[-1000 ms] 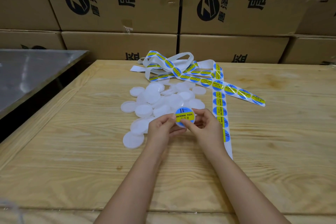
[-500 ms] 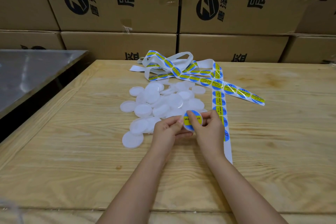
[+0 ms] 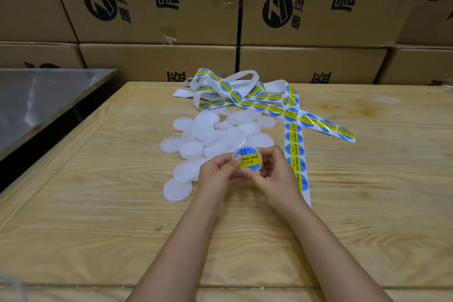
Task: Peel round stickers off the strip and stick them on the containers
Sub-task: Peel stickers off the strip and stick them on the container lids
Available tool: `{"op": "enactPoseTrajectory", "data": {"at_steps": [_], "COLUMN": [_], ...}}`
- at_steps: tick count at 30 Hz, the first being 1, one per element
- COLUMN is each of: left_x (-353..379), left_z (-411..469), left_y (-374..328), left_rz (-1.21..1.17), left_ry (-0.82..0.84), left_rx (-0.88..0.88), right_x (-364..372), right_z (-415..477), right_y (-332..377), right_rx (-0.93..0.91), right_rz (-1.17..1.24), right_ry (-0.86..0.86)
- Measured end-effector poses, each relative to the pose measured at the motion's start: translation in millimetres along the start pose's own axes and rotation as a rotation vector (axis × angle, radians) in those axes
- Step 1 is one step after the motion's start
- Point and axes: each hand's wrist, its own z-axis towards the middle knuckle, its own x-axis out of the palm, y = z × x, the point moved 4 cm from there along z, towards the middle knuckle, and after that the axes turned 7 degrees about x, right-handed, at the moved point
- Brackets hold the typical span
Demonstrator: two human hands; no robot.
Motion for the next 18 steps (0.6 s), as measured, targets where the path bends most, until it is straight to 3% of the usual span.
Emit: {"op": "enactPoseTrajectory", "data": {"at_steps": [4, 7, 9, 11, 14, 18], "left_x": [-4.4, -14.4, -34.6, -61.7, -106.8, -138.8], "left_z": [2.4, 6.5, 9.6, 8.3, 6.6, 5.9], "left_y": [-3.4, -15.7, -35.7, -55.2, -62.2, -50.5], "left_rz": [0.054, 0.2, 0.475, 0.709, 0.866, 1.086], "left_ry": [-0.003, -0.13, -0.313, -0.506, -0.735, -0.796], "left_rx": [-0.003, 0.084, 0.29, 0.447, 0.302, -0.019], "right_x": [-5.6, -17.3, -35.7, -56.1, -68.9, -65.6], "right_z": [4.5, 10.7, 16.0, 21.0, 26.7, 27.5], "right_y": [-0.1, 0.5, -3.9, -12.8, -36.2, -51.5], "right_rx": [0.045, 0.051, 0.048, 0.037, 0.093, 0.137], "right_rz": [0.138, 0.103, -0.071, -0.428, -0.819, -0.935], "right_ry": [0.07, 0.039, -0.057, -0.102, 0.028, 0.149]}}
